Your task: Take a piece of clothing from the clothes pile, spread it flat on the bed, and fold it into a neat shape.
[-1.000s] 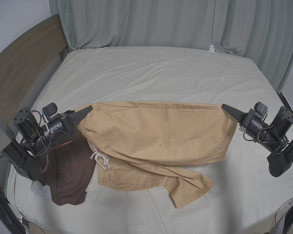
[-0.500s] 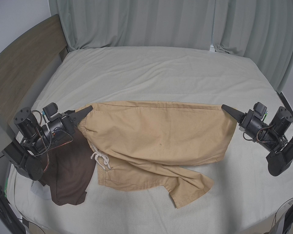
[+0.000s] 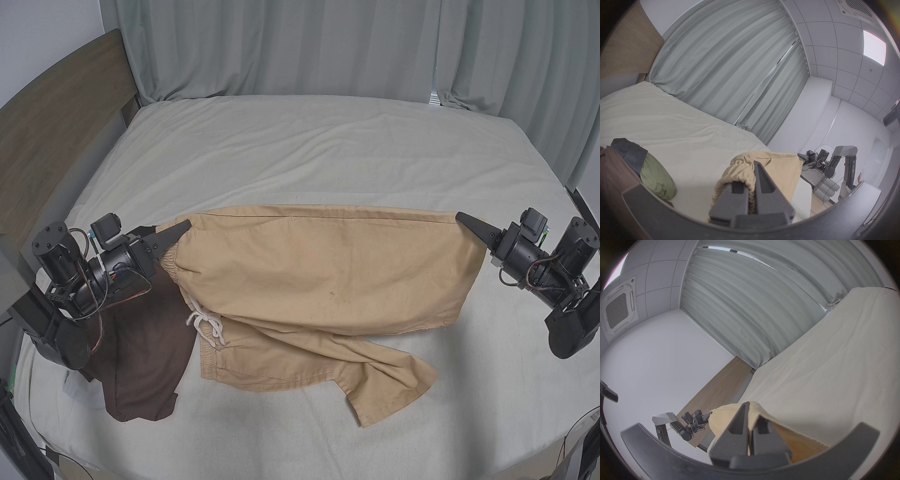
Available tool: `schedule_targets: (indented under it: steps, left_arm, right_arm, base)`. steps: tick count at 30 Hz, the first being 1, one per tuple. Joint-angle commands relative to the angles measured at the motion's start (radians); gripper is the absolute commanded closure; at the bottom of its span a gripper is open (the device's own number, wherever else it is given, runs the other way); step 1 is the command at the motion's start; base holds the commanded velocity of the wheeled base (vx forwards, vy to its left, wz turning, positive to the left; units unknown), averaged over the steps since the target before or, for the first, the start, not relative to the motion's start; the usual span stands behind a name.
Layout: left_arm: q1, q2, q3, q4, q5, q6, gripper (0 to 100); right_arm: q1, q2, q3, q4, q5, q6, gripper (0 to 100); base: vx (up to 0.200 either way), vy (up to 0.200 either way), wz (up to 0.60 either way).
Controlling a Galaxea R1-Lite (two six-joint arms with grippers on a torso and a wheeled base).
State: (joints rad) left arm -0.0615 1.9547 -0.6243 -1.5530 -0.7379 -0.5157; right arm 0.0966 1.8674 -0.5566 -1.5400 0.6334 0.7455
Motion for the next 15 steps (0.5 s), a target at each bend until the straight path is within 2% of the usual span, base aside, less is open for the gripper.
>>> schedule_targets:
  steps: [1, 15]
  left_arm:
    - [0.0, 0.003, -0.002, -0.001, 0.0, 0.0, 100]
    - [-0.008, 0.004, -0.002, -0.002, 0.012, 0.005, 100]
  right_arm:
    - [-0.001, 0.002, 0.0, 0.0, 0.0, 0.0, 100]
    - [-0.008, 0.033, -0.017, 0.0, -0.017, -0.002, 100]
  base:
    - [0.0, 0.0, 0.0]
    - [0.0, 0.0, 0.0]
